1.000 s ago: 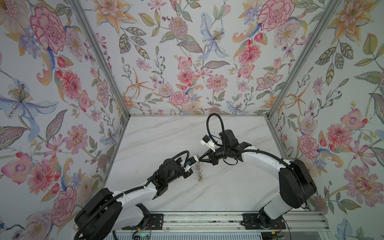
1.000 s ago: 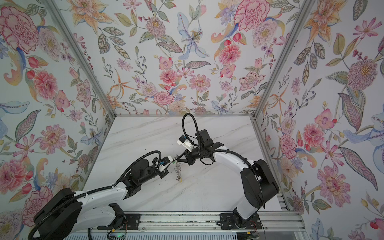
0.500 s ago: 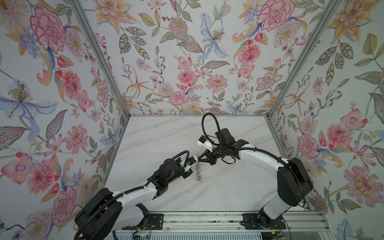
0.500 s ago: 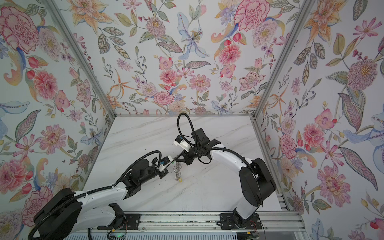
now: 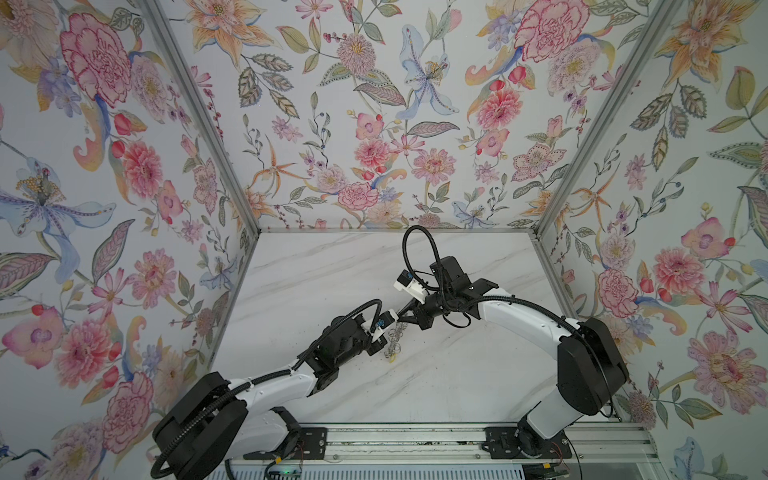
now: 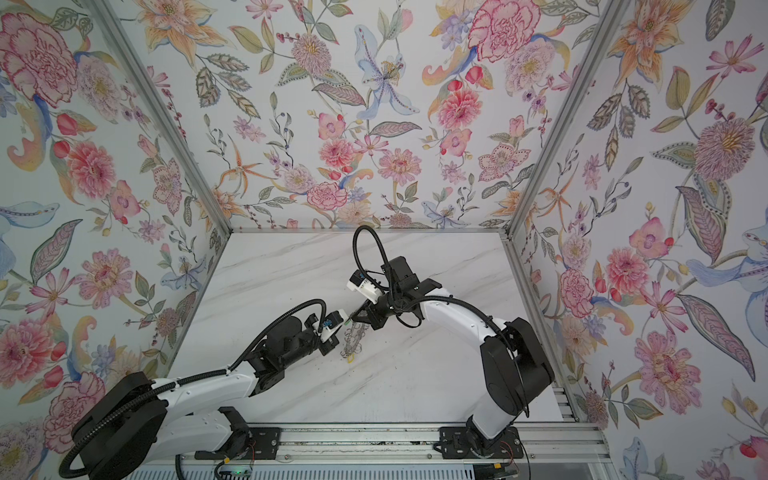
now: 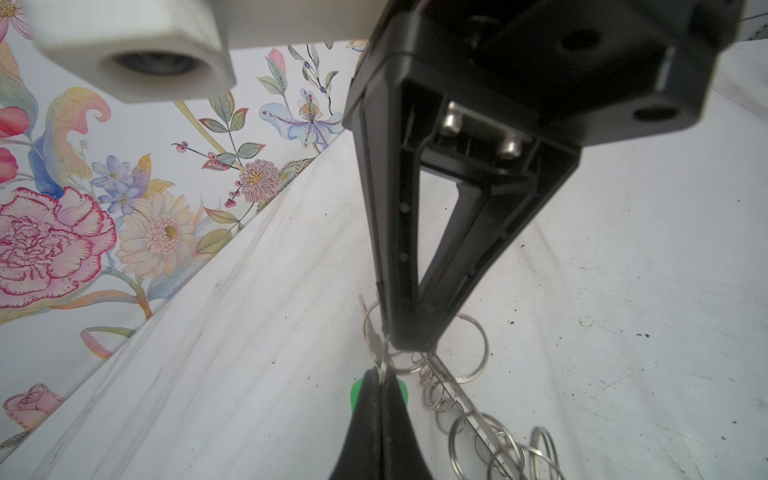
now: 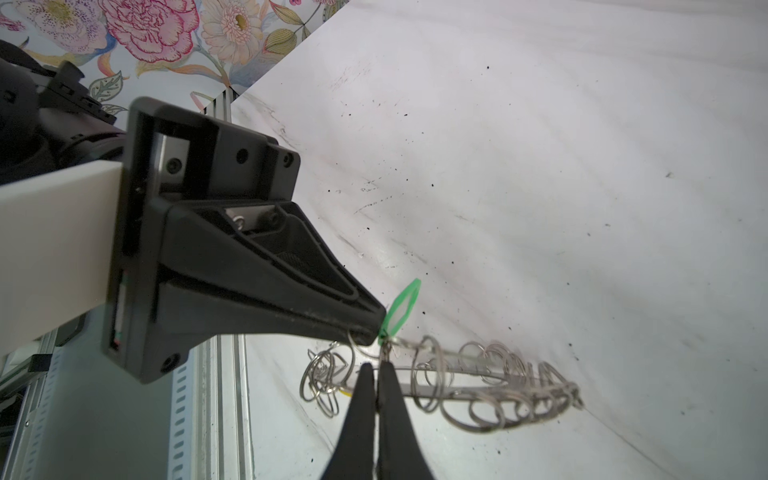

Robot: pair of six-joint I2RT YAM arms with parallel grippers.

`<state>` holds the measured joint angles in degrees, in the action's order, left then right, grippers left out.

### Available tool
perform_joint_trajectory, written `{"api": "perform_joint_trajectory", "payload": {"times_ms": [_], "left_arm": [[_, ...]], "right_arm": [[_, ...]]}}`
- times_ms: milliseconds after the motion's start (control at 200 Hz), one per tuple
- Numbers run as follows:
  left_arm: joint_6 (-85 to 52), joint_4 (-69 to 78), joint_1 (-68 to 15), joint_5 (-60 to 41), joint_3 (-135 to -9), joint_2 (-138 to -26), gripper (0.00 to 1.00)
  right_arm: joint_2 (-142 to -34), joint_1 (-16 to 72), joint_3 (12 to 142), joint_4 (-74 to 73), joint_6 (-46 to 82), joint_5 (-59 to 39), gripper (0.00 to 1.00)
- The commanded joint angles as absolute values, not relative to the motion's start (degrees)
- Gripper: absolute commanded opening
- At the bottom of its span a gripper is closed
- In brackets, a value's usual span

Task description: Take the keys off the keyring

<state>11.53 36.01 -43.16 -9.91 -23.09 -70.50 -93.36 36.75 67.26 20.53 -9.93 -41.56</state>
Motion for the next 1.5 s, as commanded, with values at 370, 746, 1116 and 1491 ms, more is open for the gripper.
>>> {"api": "perform_joint_trajectory", "payload": {"times_ms": [370,746,1116,1491], "left_arm": [[9.9,36.0,-43.4,-4.9,-25.5,-71.8,0.00],[9.8,36.3,-43.2,-5.2,-25.4,-71.5,0.00],[10.1,36.9,-43.3,-6.0,-25.1,-71.4,0.00],[10.4,39.5,-43.3,-6.2,-22.8,-69.0,0.00]], "right_arm": [[-88.1,38.4,63.1,18.0,-11.2,-40.1,0.00],[-83.4,40.3,56.5,10.3,-11.2,-28.0,0.00],[-79.2,41.1,50.1,0.4,-9.5,-19.1,0.00],[-75.1,43.6,42.7,-10.6,-8.4,-9.1,0.00]]}}
